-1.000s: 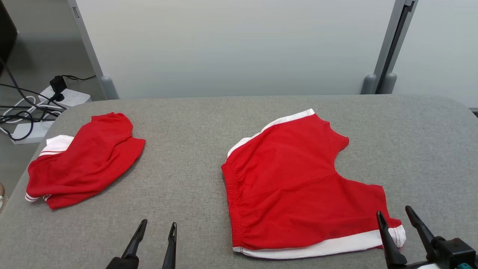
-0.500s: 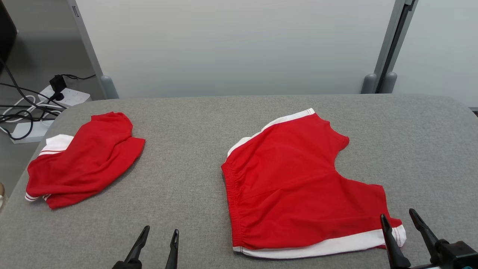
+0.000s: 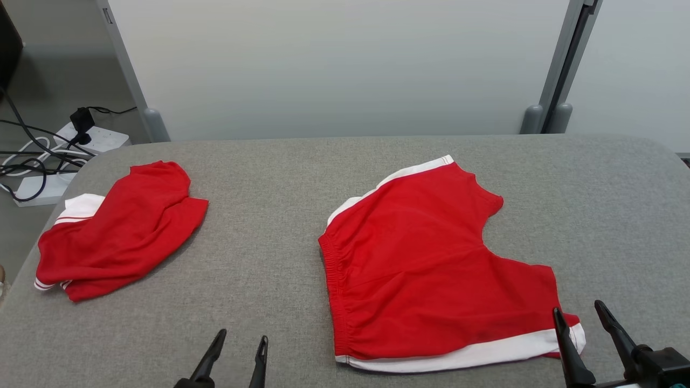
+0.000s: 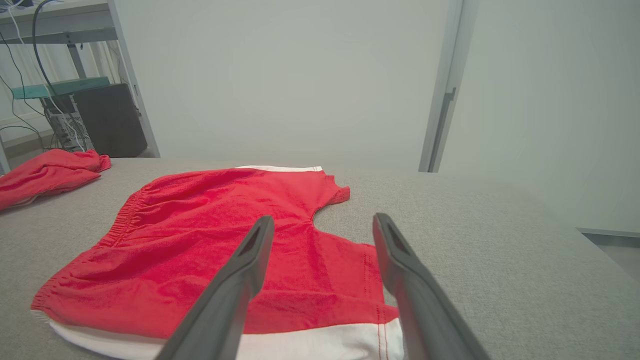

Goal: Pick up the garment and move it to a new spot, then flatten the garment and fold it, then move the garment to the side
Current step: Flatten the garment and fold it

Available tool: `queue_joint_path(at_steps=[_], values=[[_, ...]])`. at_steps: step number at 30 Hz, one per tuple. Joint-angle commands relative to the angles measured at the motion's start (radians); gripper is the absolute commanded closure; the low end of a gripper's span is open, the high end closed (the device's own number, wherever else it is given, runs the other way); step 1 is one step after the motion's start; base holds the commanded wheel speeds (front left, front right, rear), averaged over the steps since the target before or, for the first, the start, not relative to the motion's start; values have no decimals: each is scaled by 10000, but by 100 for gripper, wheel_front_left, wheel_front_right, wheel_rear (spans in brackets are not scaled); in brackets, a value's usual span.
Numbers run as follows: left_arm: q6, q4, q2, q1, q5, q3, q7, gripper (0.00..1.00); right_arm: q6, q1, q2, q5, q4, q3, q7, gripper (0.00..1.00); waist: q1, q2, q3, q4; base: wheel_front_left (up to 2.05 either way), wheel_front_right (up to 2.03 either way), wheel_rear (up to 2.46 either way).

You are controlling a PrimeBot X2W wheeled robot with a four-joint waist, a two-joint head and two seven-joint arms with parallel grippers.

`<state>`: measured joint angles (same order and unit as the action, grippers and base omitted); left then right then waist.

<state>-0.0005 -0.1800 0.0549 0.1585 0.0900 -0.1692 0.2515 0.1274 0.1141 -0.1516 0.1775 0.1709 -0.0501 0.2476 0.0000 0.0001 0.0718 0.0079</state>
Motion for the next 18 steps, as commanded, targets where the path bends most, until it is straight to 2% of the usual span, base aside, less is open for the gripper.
queue_joint_path(at_steps=[1, 9, 18], values=[[-84, 147, 17, -447, -107, 240, 103, 0, 33, -193, -121, 55, -313, -194, 141, 0, 0, -1, -11, -9, 0, 0, 0], [-759, -1160, 21, -943, -504, -689, 103, 0, 33, -329, -73, 82, -297, -323, 141, 0, 0, -1, -154, -197, 0, 0, 0], [-1204, -2821, -8, -1890, -293, -1815, 103, 0, 33, -384, -197, 138, -387, -340, 141, 0, 0, -1, -464, -611, 0, 0, 0]])
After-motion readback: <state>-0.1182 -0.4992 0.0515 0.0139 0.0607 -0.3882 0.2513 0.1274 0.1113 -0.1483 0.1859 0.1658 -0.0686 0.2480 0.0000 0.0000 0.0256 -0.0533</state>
